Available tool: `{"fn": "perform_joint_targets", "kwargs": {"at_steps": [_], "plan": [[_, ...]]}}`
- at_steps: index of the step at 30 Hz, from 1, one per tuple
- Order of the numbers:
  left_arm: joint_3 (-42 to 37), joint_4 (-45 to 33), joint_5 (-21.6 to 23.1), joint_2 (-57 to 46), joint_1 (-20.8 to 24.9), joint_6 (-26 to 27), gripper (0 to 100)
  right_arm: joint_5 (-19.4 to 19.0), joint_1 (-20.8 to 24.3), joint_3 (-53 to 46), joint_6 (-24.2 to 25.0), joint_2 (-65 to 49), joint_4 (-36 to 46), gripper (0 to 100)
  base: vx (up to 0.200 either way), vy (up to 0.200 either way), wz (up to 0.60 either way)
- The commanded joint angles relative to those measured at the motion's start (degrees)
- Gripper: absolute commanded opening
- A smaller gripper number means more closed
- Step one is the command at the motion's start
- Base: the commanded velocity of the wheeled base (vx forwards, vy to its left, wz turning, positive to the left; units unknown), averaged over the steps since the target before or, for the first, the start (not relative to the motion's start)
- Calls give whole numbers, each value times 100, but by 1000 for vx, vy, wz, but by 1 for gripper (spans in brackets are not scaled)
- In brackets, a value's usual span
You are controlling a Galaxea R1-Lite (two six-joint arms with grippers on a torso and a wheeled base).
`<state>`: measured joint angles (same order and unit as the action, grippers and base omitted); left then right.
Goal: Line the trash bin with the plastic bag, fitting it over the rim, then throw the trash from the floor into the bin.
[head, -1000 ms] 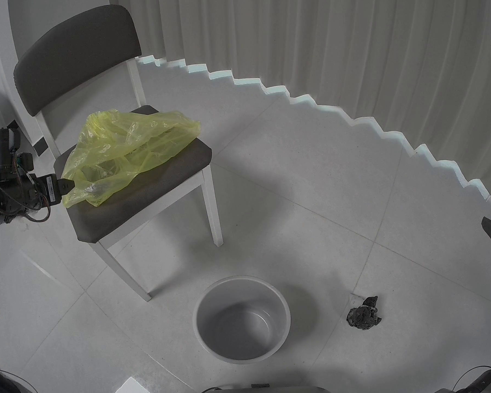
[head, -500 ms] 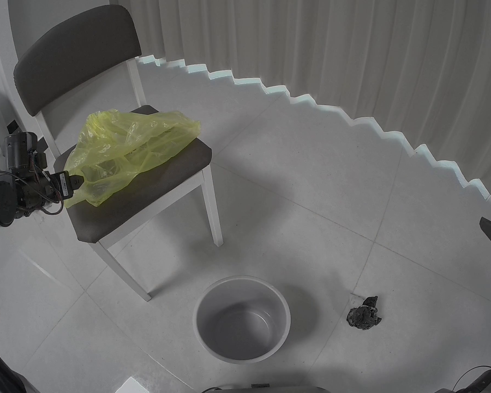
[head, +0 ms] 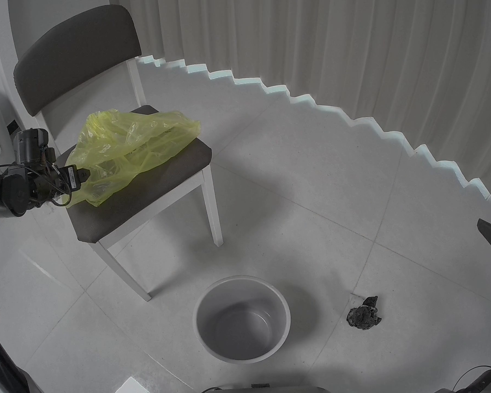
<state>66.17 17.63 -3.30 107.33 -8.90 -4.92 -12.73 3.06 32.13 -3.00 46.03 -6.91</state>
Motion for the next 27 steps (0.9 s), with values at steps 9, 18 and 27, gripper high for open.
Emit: {"fn": "perform_joint_targets", "kwargs": {"at_steps": [9,18,27], "plan": [[27,-49,58,34,-42,9,0,-11,2,-32,-8,90,-21,100,0,0,0],[45,-128,831,-1100,380,97,0,-63,19,-41,-8,55,-21,100,0,0,0],[1021,-2387,2071,-2445,855,1002,0,-98,300,-76,10,29,-12,100,0,0,0]]}}
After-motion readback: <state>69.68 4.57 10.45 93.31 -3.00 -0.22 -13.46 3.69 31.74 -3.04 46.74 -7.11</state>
